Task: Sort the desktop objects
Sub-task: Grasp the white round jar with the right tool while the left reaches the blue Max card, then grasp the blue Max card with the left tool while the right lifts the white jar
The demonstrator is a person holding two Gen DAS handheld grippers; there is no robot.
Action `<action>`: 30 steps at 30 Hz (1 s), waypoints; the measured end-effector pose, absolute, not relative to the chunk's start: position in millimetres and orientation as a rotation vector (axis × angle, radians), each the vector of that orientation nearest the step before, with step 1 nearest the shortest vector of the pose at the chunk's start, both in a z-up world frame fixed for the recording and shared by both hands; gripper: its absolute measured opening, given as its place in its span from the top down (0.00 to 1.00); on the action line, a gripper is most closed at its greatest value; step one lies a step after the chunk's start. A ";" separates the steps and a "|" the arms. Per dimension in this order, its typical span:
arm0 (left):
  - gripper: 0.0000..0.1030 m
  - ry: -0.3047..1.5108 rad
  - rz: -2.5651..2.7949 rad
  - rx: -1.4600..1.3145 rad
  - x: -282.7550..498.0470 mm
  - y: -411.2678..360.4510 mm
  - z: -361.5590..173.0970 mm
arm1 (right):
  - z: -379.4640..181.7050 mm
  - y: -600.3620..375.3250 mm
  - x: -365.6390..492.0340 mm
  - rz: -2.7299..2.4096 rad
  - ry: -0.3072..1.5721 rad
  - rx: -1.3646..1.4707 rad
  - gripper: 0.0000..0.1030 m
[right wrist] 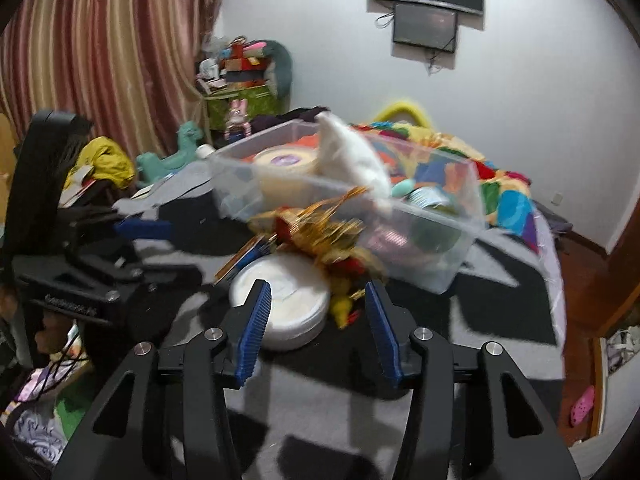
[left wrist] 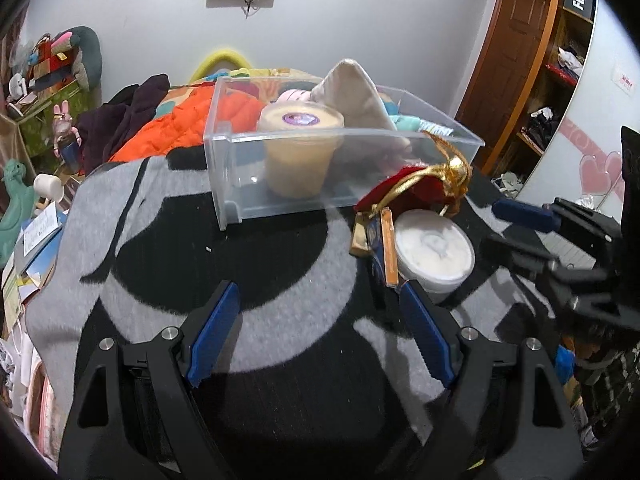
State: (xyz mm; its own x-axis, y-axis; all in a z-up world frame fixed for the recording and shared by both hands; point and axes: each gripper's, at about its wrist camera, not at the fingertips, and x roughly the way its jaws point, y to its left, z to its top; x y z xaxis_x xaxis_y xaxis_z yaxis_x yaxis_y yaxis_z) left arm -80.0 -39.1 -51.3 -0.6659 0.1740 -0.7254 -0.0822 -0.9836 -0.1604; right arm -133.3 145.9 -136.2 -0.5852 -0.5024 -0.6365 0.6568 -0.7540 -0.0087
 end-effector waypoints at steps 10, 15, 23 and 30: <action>0.20 -0.182 2.755 -1.209 -64.1 -43.6 -56.3 | -161.4 130.7 -139.1 -2.220 0.240 0.928 0.50; 0.20 -0.183 2.758 -1.209 -64.1 -43.9 -57.2 | -165.4 118.8 -143.1 -2.228 0.266 0.923 0.45; 0.20 -0.082 2.797 -1.182 -66.4 -32.4 -55.9 | -174.2 101.1 -149.1 -2.269 0.332 0.891 0.40; 0.20 -0.054 2.801 -1.186 -73.8 -27.5 -56.6 | -172.7 120.5 -144.6 -2.285 0.264 0.882 0.40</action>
State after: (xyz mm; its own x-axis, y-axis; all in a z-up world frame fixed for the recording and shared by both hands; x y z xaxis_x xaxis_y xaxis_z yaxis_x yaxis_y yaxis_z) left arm -73.8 -27.5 -56.6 -0.6918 0.1057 -0.7143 -0.0779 -0.9944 -0.0717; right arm -144.6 120.5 -172.7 -0.5506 -0.5136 -0.6580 0.6502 -0.7582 0.0477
